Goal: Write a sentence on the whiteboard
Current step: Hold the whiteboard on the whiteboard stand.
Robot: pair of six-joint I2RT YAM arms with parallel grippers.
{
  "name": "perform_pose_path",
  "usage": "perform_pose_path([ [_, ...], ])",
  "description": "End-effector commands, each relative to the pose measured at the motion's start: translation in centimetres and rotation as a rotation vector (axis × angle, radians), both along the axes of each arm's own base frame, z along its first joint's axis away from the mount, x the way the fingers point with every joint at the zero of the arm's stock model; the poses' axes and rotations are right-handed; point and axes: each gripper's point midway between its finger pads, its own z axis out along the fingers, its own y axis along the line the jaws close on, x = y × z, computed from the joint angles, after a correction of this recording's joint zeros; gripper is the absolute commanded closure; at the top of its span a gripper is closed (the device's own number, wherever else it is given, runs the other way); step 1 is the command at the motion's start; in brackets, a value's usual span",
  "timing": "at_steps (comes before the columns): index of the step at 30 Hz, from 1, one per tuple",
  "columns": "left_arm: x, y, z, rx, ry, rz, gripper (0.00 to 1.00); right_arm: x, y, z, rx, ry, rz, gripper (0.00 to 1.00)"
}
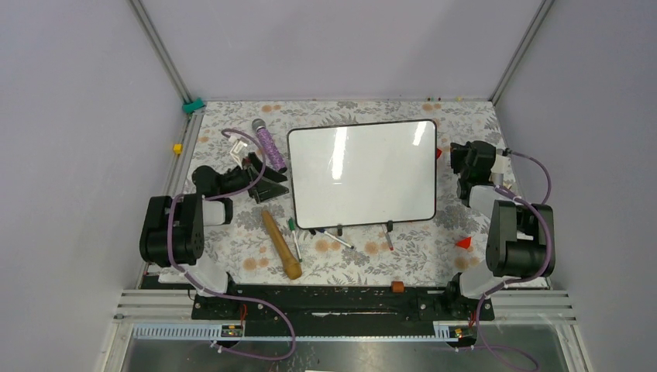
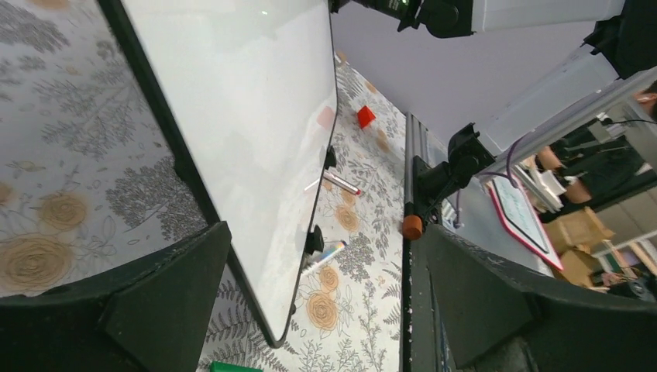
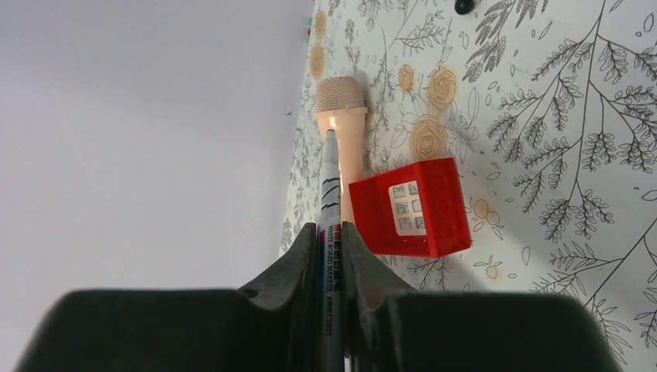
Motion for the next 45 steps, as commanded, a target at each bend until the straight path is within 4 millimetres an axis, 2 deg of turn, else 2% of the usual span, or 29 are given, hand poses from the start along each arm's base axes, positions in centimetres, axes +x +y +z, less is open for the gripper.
perform_pose_path([
  [1, -0.4, 1.5, 1.9, 0.022, -0.181, 0.081, 0.02, -0.8, -1.2, 2.0, -0.058, -0.033, -0.039, 1.0],
  [4, -0.6, 2.3, 2.4, 0.039, -0.256, 0.131, 0.06, -1.2, -1.3, 2.5, -0.069, -0.043, -0.044, 1.0],
  [8, -0.4, 3.9, 2.7, 0.068, -0.349, 0.231, 0.19, -1.6, -1.4, 2.7, -0.082, -0.045, -0.046, 1.0],
  [10, -0.4, 4.0, 2.6, 0.068, -0.349, 0.248, 0.26, -1.7, -1.4, 2.7, -0.084, -0.045, -0.048, 1.0],
  [17, -1.6, 3.8, 2.8, 0.082, -0.413, 0.261, 0.33, -2.0, -1.6, 3.4, -0.107, -0.06, -0.05, 1.0],
  [19, -2.1, 3.9, 3.0, 0.096, -0.482, 0.309, 0.39, -2.2, -1.7, 3.8, -0.12, -0.062, -0.055, 1.0],
  [22, -2.2, 4.5, 3.2, 0.119, -0.562, 0.424, 0.54, -2.6, -2.0, 4.6, -0.147, -0.067, -0.062, 1.0],
  [27, -1.5, 5.4, 2.8, 0.144, -0.533, 0.523, 0.76, -3.5, -2.3, 6.0, -0.178, -0.091, -0.075, 1.0],
  [33, -0.7, 5.7, 1.7, 0.174, -0.416, 0.561, 0.78, -4.7, -2.9, 7.5, -0.217, -0.111, -0.107, 1.0],
  [39, -0.2, 6.2, 1.1, 0.232, -0.387, 0.649, 0.96, -6.0, -3.3, 9.8, -0.257, -0.141, -0.134, 1.0],
  [45, -0.3, 6.5, 0.3, 0.25, -0.331, 0.662, 1.0, -8.6, -3.8, 12.7, -0.343, -0.164, -0.159, 1.0],
])
